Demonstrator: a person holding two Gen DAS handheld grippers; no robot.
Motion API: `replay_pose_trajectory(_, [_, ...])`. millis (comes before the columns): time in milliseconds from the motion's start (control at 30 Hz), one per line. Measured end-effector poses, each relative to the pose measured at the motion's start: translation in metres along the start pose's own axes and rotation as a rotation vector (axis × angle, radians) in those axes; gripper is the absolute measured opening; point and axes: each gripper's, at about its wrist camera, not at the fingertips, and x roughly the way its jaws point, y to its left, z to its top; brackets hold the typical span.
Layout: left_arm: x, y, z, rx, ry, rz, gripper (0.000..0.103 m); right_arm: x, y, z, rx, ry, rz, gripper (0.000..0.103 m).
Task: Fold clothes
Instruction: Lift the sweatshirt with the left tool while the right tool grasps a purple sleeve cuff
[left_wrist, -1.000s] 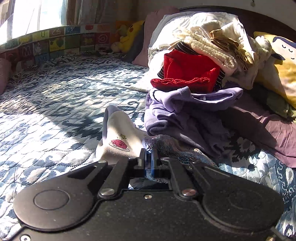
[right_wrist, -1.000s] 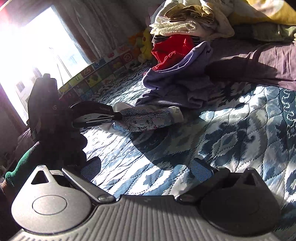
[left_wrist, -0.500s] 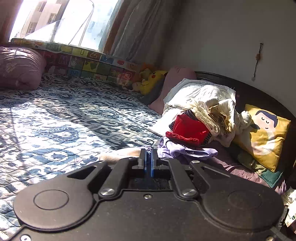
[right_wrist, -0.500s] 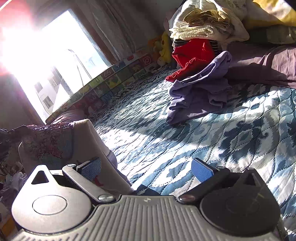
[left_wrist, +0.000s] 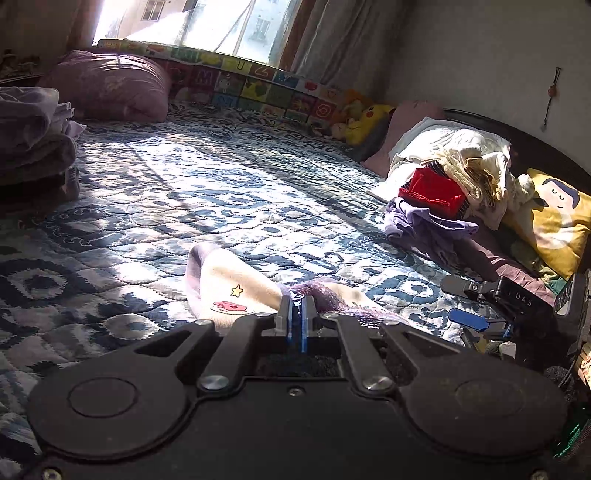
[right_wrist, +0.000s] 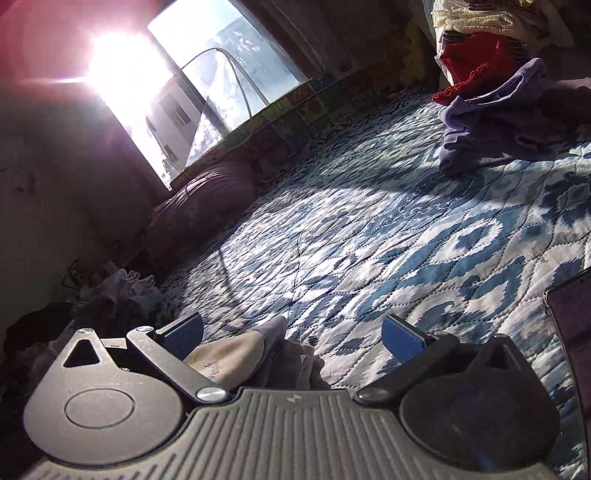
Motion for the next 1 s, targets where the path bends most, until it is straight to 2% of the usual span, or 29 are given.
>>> replay_pose_trajectory(133, [-0.015,0.013,-0.041,-0.065,0.031,-0.019,0.002,-0.007,0.029,-0.029,-0.107,0.02,-0.028,0.102])
replay_pose_trajectory(233, [-0.02,0.015,-0.056,-0.083,0.049,-0.068,0.008,-0.017,0.044,-0.045,-0.162,0.02,-0.015,0.102])
replay_pose_trajectory(267, [-0.023,0.016,-0.06,-0.09,0.05,-0.081,0.021,-0.02,0.048,-0.05,-0.176,0.025,-0.008,0.102])
replay_pose_trajectory(300, [-0.027,0.019,-0.061,-0.099,0.04,-0.089,0.044,-0.023,0.051,-0.053,-0.189,0.029,-0.01,0.102])
replay_pose_trajectory(333, [-0.03,0.022,-0.061,-0.115,0.02,-0.095,0.052,-0.026,0.054,-0.056,-0.202,0.034,-0.013,0.102])
replay_pose_trajectory(367, [-0.034,0.027,-0.06,-0.139,0.002,-0.099,0.055,-0.029,0.057,-0.058,-0.209,0.041,-0.017,0.102])
replay_pose_trajectory(467, [-0.044,0.041,-0.059,-0.231,-0.029,-0.112,0.06,-0.038,0.062,-0.06,-0.222,0.063,-0.038,0.102])
replay_pose_trajectory(567, [-0.055,0.052,-0.058,-0.305,-0.052,-0.11,0.061,-0.048,0.066,-0.053,-0.17,0.083,-0.063,0.102])
replay_pose_trajectory(667, [-0.065,0.055,-0.054,-0.329,-0.067,-0.089,0.063,-0.051,0.075,-0.044,-0.161,0.078,-0.103,0.102])
replay_pose_trajectory(800, [-0.068,0.054,-0.044,-0.308,-0.067,-0.067,0.065,-0.042,0.077,-0.044,-0.203,0.043,-0.087,0.101])
replay_pose_trajectory(833, [-0.068,0.053,-0.041,-0.294,-0.066,-0.06,0.065,-0.039,0.075,-0.046,-0.22,0.037,-0.085,0.099])
replay_pose_trajectory(900, [-0.063,0.052,-0.034,-0.266,-0.062,-0.048,0.065,-0.023,0.065,-0.054,-0.193,0.082,-0.075,0.081])
replay_pose_trajectory(967, [-0.053,0.053,-0.025,-0.235,-0.054,-0.025,0.065,-0.008,0.063,-0.056,-0.179,0.112,-0.057,0.069])
replay_pose_trajectory(1000, [-0.047,0.055,-0.021,-0.225,-0.047,-0.015,0.065,-0.002,0.065,-0.057,-0.208,0.103,-0.059,0.069])
